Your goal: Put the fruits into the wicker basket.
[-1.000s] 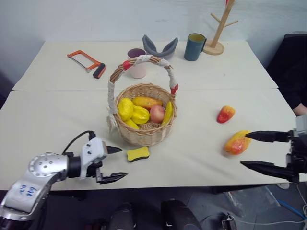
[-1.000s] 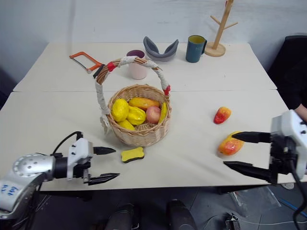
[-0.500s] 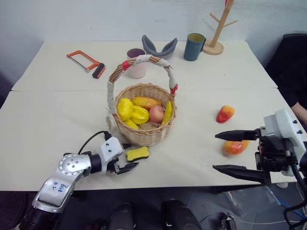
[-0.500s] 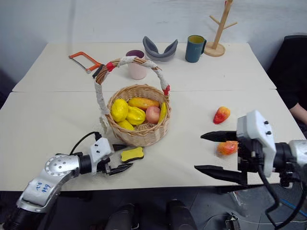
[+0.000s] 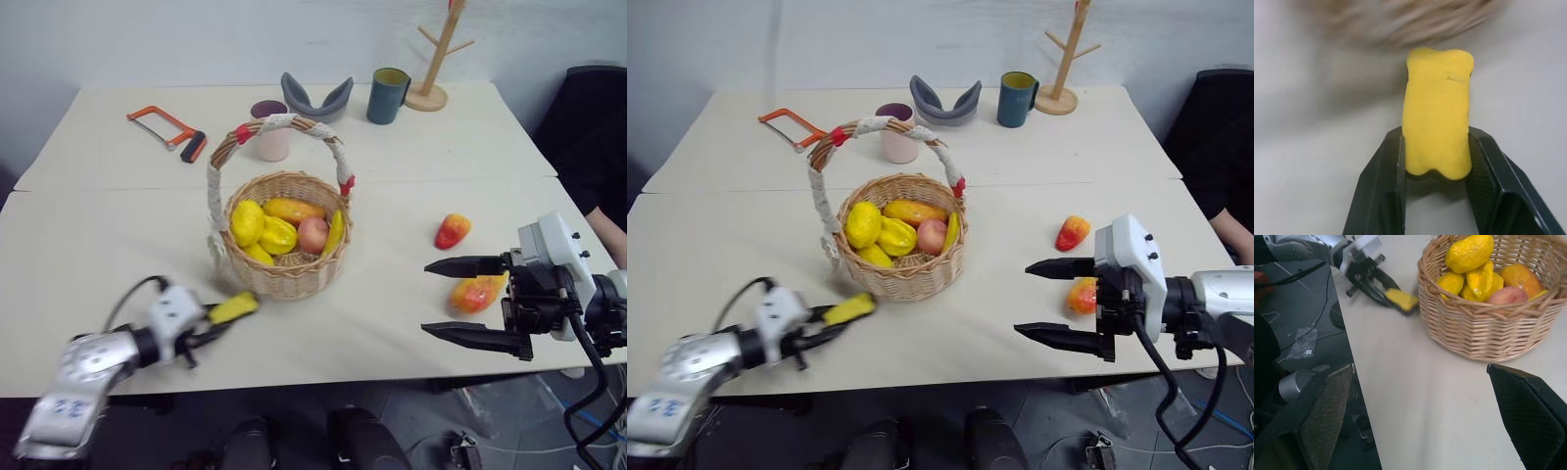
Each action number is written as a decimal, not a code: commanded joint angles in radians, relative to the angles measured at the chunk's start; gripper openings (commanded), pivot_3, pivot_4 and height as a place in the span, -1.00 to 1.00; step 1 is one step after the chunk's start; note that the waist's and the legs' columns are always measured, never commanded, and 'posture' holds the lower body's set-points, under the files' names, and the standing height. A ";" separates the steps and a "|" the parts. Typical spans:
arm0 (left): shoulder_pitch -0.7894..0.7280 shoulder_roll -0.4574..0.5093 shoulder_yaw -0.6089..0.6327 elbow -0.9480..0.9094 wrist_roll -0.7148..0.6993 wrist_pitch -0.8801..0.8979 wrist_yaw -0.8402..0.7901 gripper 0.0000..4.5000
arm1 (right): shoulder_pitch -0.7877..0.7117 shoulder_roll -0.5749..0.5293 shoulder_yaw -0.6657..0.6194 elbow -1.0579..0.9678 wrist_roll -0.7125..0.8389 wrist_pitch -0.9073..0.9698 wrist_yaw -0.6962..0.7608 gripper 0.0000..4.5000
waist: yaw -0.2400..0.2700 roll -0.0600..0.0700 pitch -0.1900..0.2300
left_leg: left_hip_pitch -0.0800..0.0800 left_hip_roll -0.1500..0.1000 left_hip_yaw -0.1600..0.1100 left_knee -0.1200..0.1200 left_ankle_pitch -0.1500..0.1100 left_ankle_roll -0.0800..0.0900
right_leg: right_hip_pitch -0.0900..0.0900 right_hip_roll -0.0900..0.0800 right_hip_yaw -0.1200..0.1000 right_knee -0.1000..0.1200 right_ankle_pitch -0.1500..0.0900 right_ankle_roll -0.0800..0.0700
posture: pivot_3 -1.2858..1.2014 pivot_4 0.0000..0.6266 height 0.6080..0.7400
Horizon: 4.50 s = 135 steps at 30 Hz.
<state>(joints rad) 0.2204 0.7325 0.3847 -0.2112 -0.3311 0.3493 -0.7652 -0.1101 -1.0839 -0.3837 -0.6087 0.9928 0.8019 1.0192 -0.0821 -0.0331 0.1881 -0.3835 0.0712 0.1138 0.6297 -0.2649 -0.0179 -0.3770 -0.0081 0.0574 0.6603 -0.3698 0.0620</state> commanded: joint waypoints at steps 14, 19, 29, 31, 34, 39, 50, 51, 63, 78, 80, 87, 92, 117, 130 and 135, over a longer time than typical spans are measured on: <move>-0.085 0.164 0.271 0.007 -0.254 0.228 -0.108 0.59 | -0.024 0.027 0.021 0.090 -0.080 -0.053 0.014 1.00 | 0.029 -0.002 0.000 | -0.003 -0.003 -0.002 -0.001 -0.002 0.001 | -0.001 -0.006 -0.004 -0.003 0.000 -0.001 | 0.03 -0.52 1.00; -0.259 0.242 0.286 -0.130 -0.532 0.448 -0.129 0.59 | 0.140 0.044 -0.125 0.098 -0.134 -0.036 -0.052 1.00 | 0.031 -0.002 0.000 | -0.004 -0.004 -0.004 0.000 -0.001 0.001 | 0.000 -0.006 -0.006 -0.003 0.000 -0.001 | 0.03 -0.52 1.00; -0.583 0.280 -0.107 -0.264 -0.630 0.466 -0.269 0.59 | 0.330 0.207 -0.338 0.139 -0.202 0.127 -0.360 1.00 | 0.022 -0.001 0.000 | -0.001 -0.004 -0.002 0.000 0.004 -0.006 | 0.001 -0.001 -0.001 0.000 0.000 0.001 | 0.03 -0.52 1.00; -0.652 0.253 -0.197 -0.258 -0.595 0.437 -0.297 0.59 | 0.313 0.255 -0.324 0.127 -0.185 0.180 -0.439 1.00 | 0.024 -0.001 0.000 | 0.000 -0.004 -0.002 0.000 0.004 -0.005 | 0.001 0.000 0.000 0.000 0.000 0.001 | 0.03 -0.52 1.00; -0.717 0.213 -0.271 -0.236 -0.554 0.401 -0.324 0.59 | 0.252 0.326 -0.302 0.125 -0.191 0.230 -0.564 1.00 | 0.022 -0.001 0.000 | -0.001 -0.004 -0.001 0.000 0.005 -0.006 | 0.001 0.000 0.002 0.000 0.000 0.002 | 0.03 -0.52 1.00; -0.821 0.111 -0.356 -0.211 -0.529 0.379 -0.330 0.59 | 0.059 0.525 -0.314 0.188 -0.168 0.345 -0.840 1.00 | 0.024 -0.001 0.000 | -0.002 -0.004 0.000 0.001 0.005 -0.007 | 0.000 0.001 0.002 0.000 0.001 0.002 | 0.03 -0.52 1.00; -0.870 0.040 -0.416 -0.185 -0.429 0.324 -0.329 0.60 | -0.049 0.662 -0.300 0.252 -0.152 0.474 -0.997 0.92 | 0.026 0.001 0.000 | -0.004 -0.004 0.001 0.001 0.006 -0.008 | -0.003 0.000 0.003 0.000 0.000 0.003 | 0.03 -0.52 1.00; -0.868 0.040 -0.412 -0.184 -0.427 0.324 -0.325 0.61 | -0.048 0.662 -0.290 0.244 -0.147 0.469 -0.985 0.83 | 0.026 0.001 0.000 | -0.004 -0.004 0.001 0.001 0.006 -0.008 | -0.003 0.000 0.003 0.000 0.000 0.003 | 0.03 -0.52 1.00; -0.736 0.133 -0.189 -0.144 -0.490 0.405 -0.269 0.61 | -0.137 0.493 -0.084 0.051 0.066 0.443 -0.643 0.14 | 0.012 0.002 0.001 | -0.003 -0.003 0.001 0.000 0.006 -0.008 | -0.004 0.001 0.003 0.001 0.000 0.003 | 0.03 -0.52 1.00; -0.562 0.222 -0.013 -0.227 -0.506 0.399 -0.214 0.61 | -0.826 0.828 0.504 0.585 -0.253 0.254 -0.603 0.47 | 0.000 0.000 0.000 | -0.026 -0.004 0.001 0.009 0.006 -0.006 | -0.029 -0.003 0.002 0.013 0.001 0.002 | 0.03 -0.52 1.00; -0.568 0.220 -0.024 -0.238 -0.503 0.392 -0.211 0.61 | -0.832 0.827 0.521 0.597 -0.280 0.245 -0.578 0.71 | 0.001 0.000 0.000 | -0.027 -0.005 0.002 0.010 0.005 -0.004 | -0.029 -0.004 0.002 0.014 0.001 0.002 | 0.03 -0.52 1.00; -0.662 0.191 -0.105 -0.213 -0.501 0.377 -0.217 0.61 | -0.733 0.711 0.315 0.313 -0.060 0.418 -0.543 0.98 | 0.004 0.000 0.000 | -0.035 -0.004 0.000 0.018 0.004 -0.004 | -0.035 -0.004 0.000 0.018 0.001 0.002 | 0.03 -0.52 1.00; -0.727 0.140 -0.186 -0.192 -0.490 0.360 -0.236 0.61 | -0.576 0.561 0.104 0.140 0.072 0.505 -0.602 0.98 | 0.005 0.000 0.000 | -0.034 -0.004 0.000 0.019 0.005 -0.003 | -0.034 -0.003 0.001 0.019 0.001 0.002 | 0.03 -0.52 1.00; -0.932 -0.022 -0.352 -0.130 -0.416 0.318 -0.270 0.61 | -0.575 0.577 0.069 0.929 -0.519 -0.008 -0.863 0.98 | 0.001 0.001 0.001 | -0.025 -0.004 0.007 0.015 0.009 -0.006 | -0.031 0.001 0.008 0.022 0.001 0.003 | 0.03 -0.52 1.00; -0.841 0.046 -0.233 -0.171 -0.450 0.370 -0.203 0.61 | -0.499 0.544 0.139 0.626 -0.392 0.079 -0.561 0.04 | -0.003 0.002 0.001 | -0.024 -0.003 0.007 0.015 0.008 -0.006 | -0.031 0.001 0.008 0.024 0.001 0.003 | 0.03 -0.52 1.00; -0.721 0.139 -0.131 -0.182 -0.444 0.384 -0.210 0.61 | -0.472 0.512 0.205 0.358 -0.198 0.267 -0.430 0.04 | -0.003 0.002 0.001 | -0.024 -0.001 0.007 0.016 0.008 -0.007 | -0.031 0.002 0.008 0.024 0.001 0.003 | 0.03 -0.52 1.00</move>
<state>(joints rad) -0.5179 0.8444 0.1979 -0.3581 -0.7633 0.7344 -0.9713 -0.5645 -0.5679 -0.1908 -0.1526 0.7179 1.0163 0.5568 -0.0848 -0.0311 0.1896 -0.4076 0.0698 0.1204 0.6458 -0.2570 -0.0252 -0.4078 -0.0065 0.0651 0.6839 -0.3689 0.0654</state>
